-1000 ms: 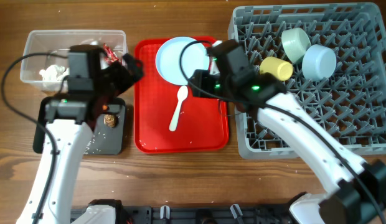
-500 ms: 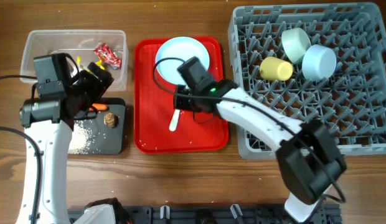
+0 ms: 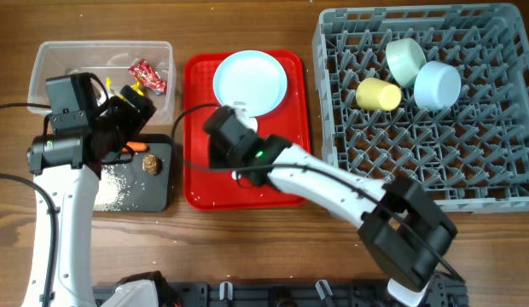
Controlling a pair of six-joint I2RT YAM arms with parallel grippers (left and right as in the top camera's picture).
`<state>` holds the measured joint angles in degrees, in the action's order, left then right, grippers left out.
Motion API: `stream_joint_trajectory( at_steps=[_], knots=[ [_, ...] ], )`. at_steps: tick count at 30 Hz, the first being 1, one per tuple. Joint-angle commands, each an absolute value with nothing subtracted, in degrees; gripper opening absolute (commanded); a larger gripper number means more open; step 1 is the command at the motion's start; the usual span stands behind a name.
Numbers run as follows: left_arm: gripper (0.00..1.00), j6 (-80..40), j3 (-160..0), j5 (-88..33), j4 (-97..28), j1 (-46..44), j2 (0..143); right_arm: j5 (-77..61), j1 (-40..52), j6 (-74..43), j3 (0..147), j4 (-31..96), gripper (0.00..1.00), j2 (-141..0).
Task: Sort waste into correct bins and load items into the dishwasher rack
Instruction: 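Move the right gripper left over the white spoon on the red tray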
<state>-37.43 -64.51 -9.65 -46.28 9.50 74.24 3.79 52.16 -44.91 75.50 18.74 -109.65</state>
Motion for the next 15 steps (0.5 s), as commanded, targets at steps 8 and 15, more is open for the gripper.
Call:
stream_joint_trajectory(
  at_steps=[8,15],
  knots=[
    [1.00,-37.95,-65.25,-9.52,-46.17,9.87,73.73,9.45,53.56,-41.95,75.75,18.17,0.04,-114.96],
    [1.00,-37.95,-65.25,-9.50,-46.17,9.87,73.73,9.96,53.49,-43.13,75.75,21.28,0.04,-114.96]
  ],
)
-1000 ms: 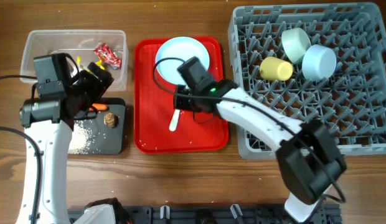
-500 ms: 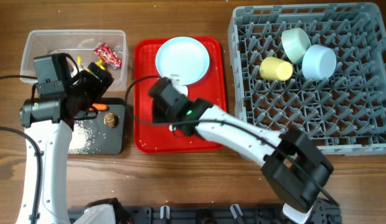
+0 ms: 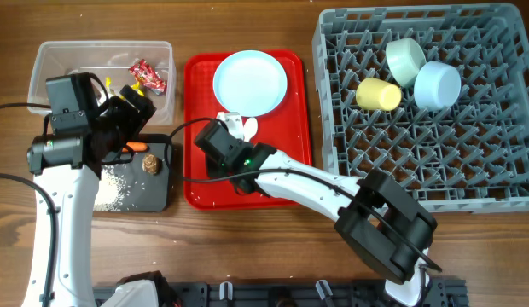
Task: Sort waste into correct bins and load items into the dishwasher rack
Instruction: 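Move the right gripper left over the white spoon on the red tray, then align the right gripper along the spoon handle and lower it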
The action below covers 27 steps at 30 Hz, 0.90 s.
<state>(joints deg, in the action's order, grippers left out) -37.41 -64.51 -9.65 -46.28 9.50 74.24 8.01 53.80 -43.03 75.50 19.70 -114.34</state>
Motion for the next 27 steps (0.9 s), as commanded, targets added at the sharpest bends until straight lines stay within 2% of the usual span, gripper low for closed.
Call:
stream_joint_trajectory(
  at_steps=[1,27],
  knots=[
    [1.00,-37.95,-65.25,-9.50,-46.17,9.87,73.73,10.76,53.49,-44.42,75.75,22.39,0.04,-114.96],
    [1.00,-37.95,-65.25,-9.52,-46.17,9.87,73.73,12.29,53.28,-47.16,75.75,22.35,0.04,-118.67]
  ],
)
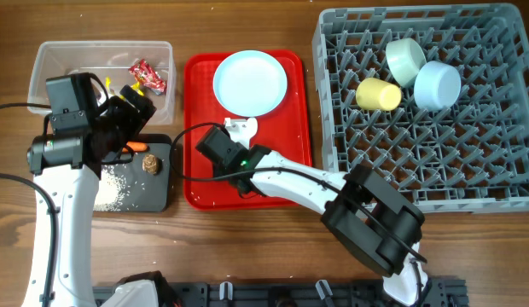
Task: Sort waste into correct bins and load items into the dishwasher rack
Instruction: 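Align the right gripper along the spoon handle and lower it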
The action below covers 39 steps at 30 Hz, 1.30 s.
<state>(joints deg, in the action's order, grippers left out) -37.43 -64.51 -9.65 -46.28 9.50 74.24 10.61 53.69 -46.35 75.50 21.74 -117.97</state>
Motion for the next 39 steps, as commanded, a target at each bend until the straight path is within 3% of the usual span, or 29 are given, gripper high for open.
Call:
stream_joint_trajectory(
  at_steps=[1,39],
  knots=[
    [1.00,-37.95,-65.25,-9.52,-46.17,9.87,73.73,12.32,53.28,-47.97,75.75,23.31,0.04,-118.67],
    [1.00,-37.95,-65.25,-9.50,-46.17,9.87,73.73,17.19,52.03,-47.94,76.18,33.32,0.04,-112.86]
  ],
)
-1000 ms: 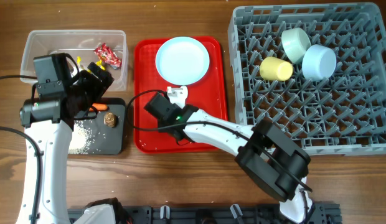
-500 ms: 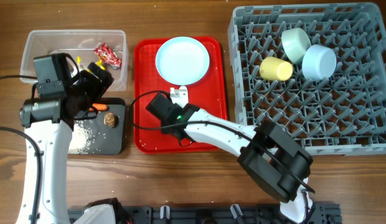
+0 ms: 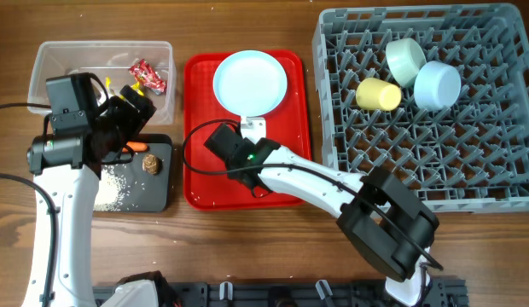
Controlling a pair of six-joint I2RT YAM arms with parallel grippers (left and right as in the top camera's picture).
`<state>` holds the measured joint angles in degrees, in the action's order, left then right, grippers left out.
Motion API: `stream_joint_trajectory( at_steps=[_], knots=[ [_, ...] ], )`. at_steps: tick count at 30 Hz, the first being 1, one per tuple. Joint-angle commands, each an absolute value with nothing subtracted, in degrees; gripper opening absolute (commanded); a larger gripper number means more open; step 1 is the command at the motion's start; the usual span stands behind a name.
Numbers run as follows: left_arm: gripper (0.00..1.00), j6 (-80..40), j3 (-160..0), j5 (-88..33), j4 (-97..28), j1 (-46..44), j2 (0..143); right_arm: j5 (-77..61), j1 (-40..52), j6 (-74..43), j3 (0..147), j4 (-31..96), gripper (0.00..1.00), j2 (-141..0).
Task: Sort waste into correct bins and load items into the dishwasher rack
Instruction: 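Align the right gripper along the spoon handle and lower it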
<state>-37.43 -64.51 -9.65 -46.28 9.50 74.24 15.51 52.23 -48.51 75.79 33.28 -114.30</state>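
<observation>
On the red tray [image 3: 286, 183] lies a white plate [image 3: 250, 81], at its far end. My right gripper [image 3: 252, 127] reaches in from the lower right, its white fingertips at the plate's near rim; whether they pinch the rim cannot be told. My left gripper [image 3: 135, 107] hovers over the border between the clear waste bin [image 3: 43, 64] and the dark tray [image 3: 158, 192]; its jaws are too dark to read. The grey dishwasher rack [image 3: 469, 162] holds a yellow cup [image 3: 377, 94], a pale green bowl [image 3: 404, 58] and a light blue cup [image 3: 437, 84].
The clear bin contains a red wrapper [image 3: 148, 75] and a yellow scrap [image 3: 109, 84]. On the dark tray lie white crumbs [image 3: 119, 179], a brown lump [image 3: 150, 165] and an orange bit [image 3: 139, 147]. The right arm's cable loops over the red tray.
My right gripper has shifted slightly to the right and toward the plate, so its fingertips now meet the plate's near rim. The left arm and all objects are unchanged.
My right gripper was first over the plate's near edge. It then stood further back on the tray, left of centre, and stayed there. Now it is at the rim again. The plate, the cups and the left arm have stayed put throughout.
</observation>
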Motion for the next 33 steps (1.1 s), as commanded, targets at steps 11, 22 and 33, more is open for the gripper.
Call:
stream_joint_trajectory(
  at_steps=[11,22,33],
  knots=[
    [1.00,-37.95,-65.25,-9.50,-46.17,9.87,73.73,8.71,52.03,-43.48,76.18,32.69,0.04,-112.86],
    [1.00,-37.95,-65.25,-9.52,-46.17,9.87,73.73,9.91,51.86,-44.73,76.16,34.81,0.04,-113.16],
    [1.00,-37.95,-65.25,-9.52,-46.17,9.87,73.73,5.91,48.99,-45.19,76.16,34.24,0.04,-114.91]
  ],
)
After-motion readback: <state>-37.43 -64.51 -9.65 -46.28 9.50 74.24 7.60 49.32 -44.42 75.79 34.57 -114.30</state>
